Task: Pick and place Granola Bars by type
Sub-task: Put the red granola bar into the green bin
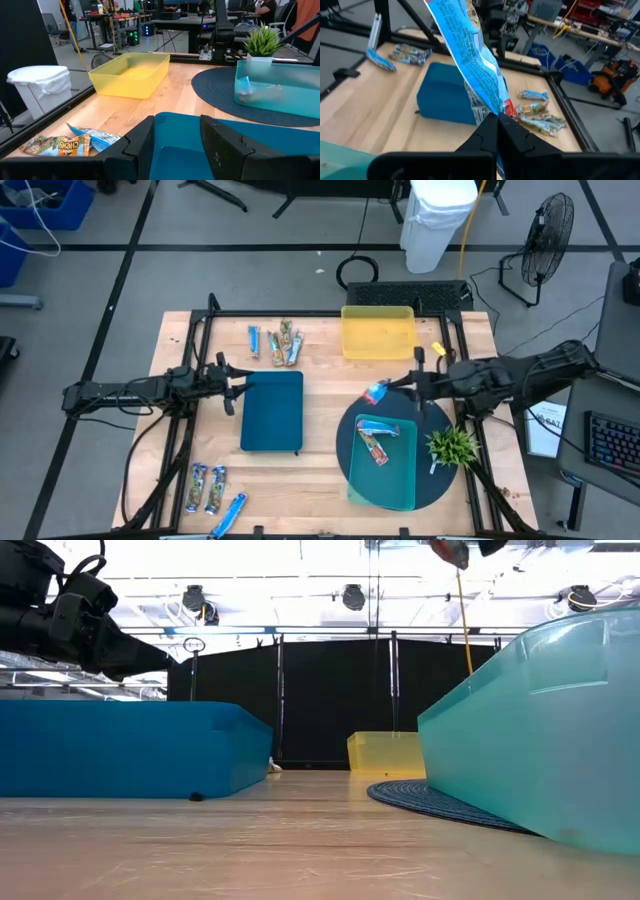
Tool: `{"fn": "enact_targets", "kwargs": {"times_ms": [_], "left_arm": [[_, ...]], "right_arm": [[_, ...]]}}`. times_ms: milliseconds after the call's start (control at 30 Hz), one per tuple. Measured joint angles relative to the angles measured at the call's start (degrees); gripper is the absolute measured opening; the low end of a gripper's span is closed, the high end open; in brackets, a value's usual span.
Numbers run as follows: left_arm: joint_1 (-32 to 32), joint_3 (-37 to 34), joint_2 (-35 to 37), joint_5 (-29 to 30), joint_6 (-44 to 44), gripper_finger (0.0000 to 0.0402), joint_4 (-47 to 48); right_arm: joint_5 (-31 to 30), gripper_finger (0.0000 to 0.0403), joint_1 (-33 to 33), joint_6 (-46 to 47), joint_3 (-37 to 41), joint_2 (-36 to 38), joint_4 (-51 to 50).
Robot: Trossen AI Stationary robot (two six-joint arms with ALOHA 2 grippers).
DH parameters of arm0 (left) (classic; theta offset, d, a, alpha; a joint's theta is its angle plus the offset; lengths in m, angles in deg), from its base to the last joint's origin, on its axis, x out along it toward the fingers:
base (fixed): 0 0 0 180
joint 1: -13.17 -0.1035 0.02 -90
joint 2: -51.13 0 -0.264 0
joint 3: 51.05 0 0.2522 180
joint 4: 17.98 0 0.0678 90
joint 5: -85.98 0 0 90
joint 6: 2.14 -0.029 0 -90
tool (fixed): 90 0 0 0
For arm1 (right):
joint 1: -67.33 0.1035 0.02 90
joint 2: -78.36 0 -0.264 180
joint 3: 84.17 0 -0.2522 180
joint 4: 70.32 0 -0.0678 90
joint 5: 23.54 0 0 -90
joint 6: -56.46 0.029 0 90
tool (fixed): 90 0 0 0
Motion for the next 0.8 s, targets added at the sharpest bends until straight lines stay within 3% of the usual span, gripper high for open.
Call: {"fn": "enact_targets", "kwargs": {"times_ms": [167,300,633,700,800], "left_arm": [[0.0,0.0,0.0,0.0,0.0,0.0161,0.0],[0.0,0.0,0.0,0.0,0.0,0.0161,0.0],[0.0,0.0,0.0,0.0,0.0,0.0161,0.0],[0.0,0.0,0.0,0.0,0.0,0.0161,0.0],[0.0,0.0,0.0,0.0,0.0,0.0161,0.0]], "right_arm": [[0.0,0.0000,0.1,2.6,1.0,4.7,-2.2],[-2.9,0.0000,0.1,3.9,6.2,10.3,-1.0],[-5.8,0.0000,0.0,5.5,21.8,28.0,16.0],[-4.9,0.0000,0.0,7.2,24.8,29.8,18.3],[2.2,0.0000,0.0,7.9,28.1,30.9,22.7]]}}
